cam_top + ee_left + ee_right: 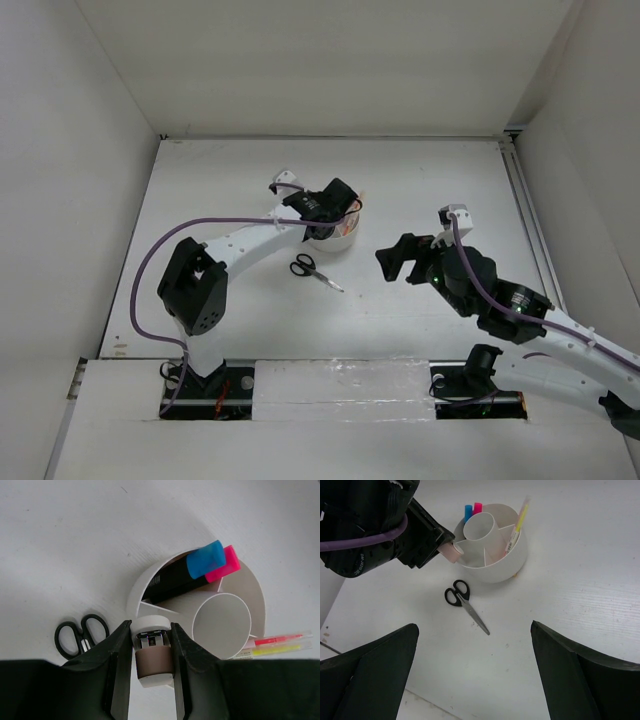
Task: Sort the stationery into containers
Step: Place the stationery in the storage box.
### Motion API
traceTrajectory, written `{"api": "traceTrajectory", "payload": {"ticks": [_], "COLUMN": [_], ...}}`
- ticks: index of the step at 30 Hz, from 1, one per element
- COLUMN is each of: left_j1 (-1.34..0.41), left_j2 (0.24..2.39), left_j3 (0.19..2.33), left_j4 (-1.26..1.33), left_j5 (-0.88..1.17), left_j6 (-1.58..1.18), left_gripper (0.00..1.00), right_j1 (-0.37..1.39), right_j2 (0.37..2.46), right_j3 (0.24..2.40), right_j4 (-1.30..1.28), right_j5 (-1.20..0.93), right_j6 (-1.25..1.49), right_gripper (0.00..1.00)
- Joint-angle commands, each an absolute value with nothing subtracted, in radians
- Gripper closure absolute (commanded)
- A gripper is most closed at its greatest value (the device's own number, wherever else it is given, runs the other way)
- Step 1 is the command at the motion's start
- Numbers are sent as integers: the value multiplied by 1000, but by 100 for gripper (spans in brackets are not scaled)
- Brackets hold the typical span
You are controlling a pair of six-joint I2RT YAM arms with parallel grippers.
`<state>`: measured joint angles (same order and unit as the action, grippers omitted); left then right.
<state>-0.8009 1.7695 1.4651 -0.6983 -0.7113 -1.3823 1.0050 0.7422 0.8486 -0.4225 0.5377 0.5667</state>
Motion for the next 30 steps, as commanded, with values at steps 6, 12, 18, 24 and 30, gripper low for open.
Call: {"api": "traceTrajectory", "payload": {"ticks": [6, 12, 18, 24, 30], "left_j1": [-801, -801, -801, -801, -801], "left_j2": [1743, 1752, 1752, 1770, 1770], "left_j3": [1457, 1430, 1410, 1401, 1390], "left_j4": [-624, -574, -554, -535, -535], "left_j5": [-746, -724, -715, -686, -686], "left_j6": [-1460, -1470, -1488, -1488, -1497], "left_gripper": [100, 100, 100, 100, 84], "right_j1": [1011, 1011, 1011, 1011, 1011], "right_j2": [761, 761, 761, 761, 770], "right_j3": [853, 853, 853, 853, 853], "right_j4": [-399, -399, -399, -399, -390], "right_j5": [514, 514, 505, 505, 505], "right_j6": [555, 546, 546, 537, 528], "right_gripper": [0, 0, 0, 0, 0]}}
